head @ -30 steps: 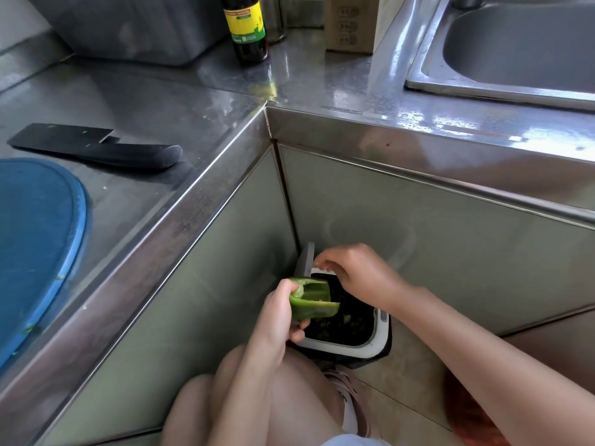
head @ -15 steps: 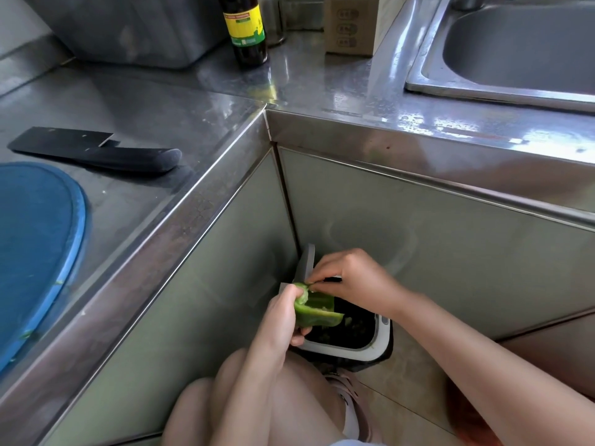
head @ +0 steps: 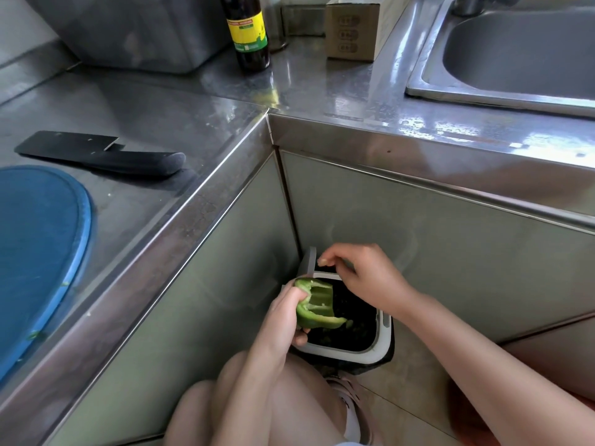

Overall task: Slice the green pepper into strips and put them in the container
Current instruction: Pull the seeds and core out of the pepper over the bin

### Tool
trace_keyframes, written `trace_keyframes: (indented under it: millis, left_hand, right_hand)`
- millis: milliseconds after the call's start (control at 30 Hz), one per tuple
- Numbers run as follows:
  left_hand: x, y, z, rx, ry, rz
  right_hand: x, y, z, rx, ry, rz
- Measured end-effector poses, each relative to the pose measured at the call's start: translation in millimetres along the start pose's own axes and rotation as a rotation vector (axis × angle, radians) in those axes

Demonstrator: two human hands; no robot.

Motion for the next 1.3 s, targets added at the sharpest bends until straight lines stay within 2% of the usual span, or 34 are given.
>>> trace_keyframes:
  millis: [233, 433, 567, 800, 1000, 1067, 1133, 1233, 1300]
  left_hand:
    - [1, 1, 4, -0.035, -0.032, 0.018]
    - [8, 2, 14, -0.085, -0.163, 0.033]
    - [13, 1, 17, -0.059, -0.241, -0.039]
    - [14, 6, 19, 0.040, -0.257, -0.043]
    - [12, 12, 24, 0.102, -0.262, 0.021]
    - [10, 14, 23, 0.125, -0.244, 0.014]
    - [9, 13, 21, 0.121, -0.228, 0.009]
    - [8, 14, 21, 0.111, -0.248, 0.023]
    - [9, 15, 24, 0.105, -0.288, 0.048]
  right_hand:
    - [5, -24, 5, -0.241, -0.258, -0.017]
    - [4, -37, 10, -0.464, -0.284, 0.131]
    - [3, -35, 17, -0.495, -0.330, 0.167]
    - [-8, -28, 16, -0.354, -0.253, 0.055]
    - [-9, -12, 17, -0.029, -0.068, -0.109]
    - [-8, 9, 15, 0.139, -0.041, -0.048]
    - [-4, 26, 14, 0.250, -0.089, 0.034]
    - [-4, 35, 16, 0.318, -0.099, 0.053]
    - [-7, 32, 15, 0.277, -0.068, 0.075]
Point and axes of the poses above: each hand's wrist, its own z-axis away from the middle knuckle, its own x-axis out of the palm, y = z × x, the point moved 6 cm from there along -z, towards the middle knuckle, and after that the axes turned 12 degrees about y, right-handed, at the moved point
